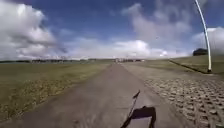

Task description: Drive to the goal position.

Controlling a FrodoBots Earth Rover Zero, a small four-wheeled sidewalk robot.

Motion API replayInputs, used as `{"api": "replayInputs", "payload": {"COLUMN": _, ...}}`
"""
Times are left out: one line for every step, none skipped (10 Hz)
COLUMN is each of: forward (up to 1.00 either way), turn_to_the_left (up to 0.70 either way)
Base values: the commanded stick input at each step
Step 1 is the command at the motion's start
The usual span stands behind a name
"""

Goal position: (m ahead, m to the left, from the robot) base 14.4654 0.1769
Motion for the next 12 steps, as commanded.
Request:
{"api": "replayInputs", "payload": {"forward": 0.85, "turn_to_the_left": 0.0}}
{"api": "replayInputs", "payload": {"forward": 0.85, "turn_to_the_left": 0.0}}
{"api": "replayInputs", "payload": {"forward": 0.85, "turn_to_the_left": 0.0}}
{"api": "replayInputs", "payload": {"forward": 0.85, "turn_to_the_left": -0.04}}
{"api": "replayInputs", "payload": {"forward": 0.85, "turn_to_the_left": -0.08}}
{"api": "replayInputs", "payload": {"forward": 0.85, "turn_to_the_left": -0.28}}
{"api": "replayInputs", "payload": {"forward": 0.85, "turn_to_the_left": -0.17}}
{"api": "replayInputs", "payload": {"forward": 0.85, "turn_to_the_left": 0.0}}
{"api": "replayInputs", "payload": {"forward": 0.85, "turn_to_the_left": 0.0}}
{"api": "replayInputs", "payload": {"forward": 0.85, "turn_to_the_left": 0.0}}
{"api": "replayInputs", "payload": {"forward": 0.85, "turn_to_the_left": 0.0}}
{"api": "replayInputs", "payload": {"forward": 0.85, "turn_to_the_left": 0.0}}
